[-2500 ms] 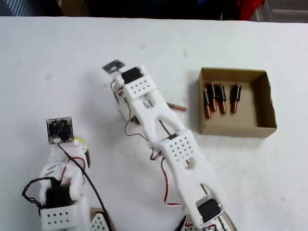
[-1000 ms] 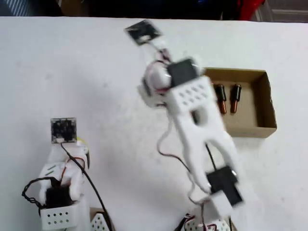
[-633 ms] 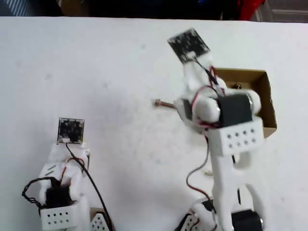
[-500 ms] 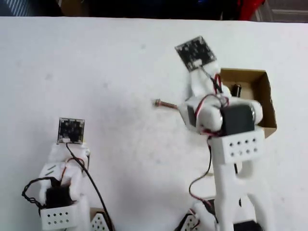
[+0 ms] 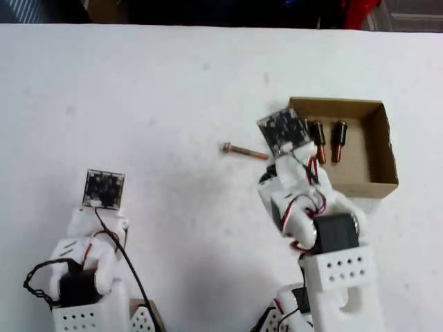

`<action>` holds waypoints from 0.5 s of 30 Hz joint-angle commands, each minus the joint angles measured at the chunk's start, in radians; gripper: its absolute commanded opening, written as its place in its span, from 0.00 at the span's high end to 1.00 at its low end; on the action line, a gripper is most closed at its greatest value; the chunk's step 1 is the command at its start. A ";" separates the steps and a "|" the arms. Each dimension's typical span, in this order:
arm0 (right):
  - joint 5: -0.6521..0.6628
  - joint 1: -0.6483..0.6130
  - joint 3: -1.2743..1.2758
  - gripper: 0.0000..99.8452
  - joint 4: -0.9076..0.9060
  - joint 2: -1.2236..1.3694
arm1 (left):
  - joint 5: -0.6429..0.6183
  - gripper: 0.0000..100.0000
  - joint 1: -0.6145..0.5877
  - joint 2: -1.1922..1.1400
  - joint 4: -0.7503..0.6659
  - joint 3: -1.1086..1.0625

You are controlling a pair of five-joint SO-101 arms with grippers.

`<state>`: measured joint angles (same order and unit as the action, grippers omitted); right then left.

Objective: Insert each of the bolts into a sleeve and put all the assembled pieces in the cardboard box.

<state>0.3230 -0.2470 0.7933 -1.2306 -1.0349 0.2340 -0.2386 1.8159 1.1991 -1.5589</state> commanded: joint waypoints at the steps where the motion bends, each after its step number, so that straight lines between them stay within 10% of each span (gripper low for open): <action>1: 0.008 0.007 0.052 0.98 0.042 -0.105 | 0.025 0.98 0.018 0.007 0.023 0.114; 15: 0.000 0.004 0.315 0.98 0.153 -0.421 | 0.110 0.98 0.054 -0.031 0.187 0.414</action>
<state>0.3230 -0.2486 1.1047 -1.1063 -1.4032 0.2969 -0.2033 1.8282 1.3878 -1.2352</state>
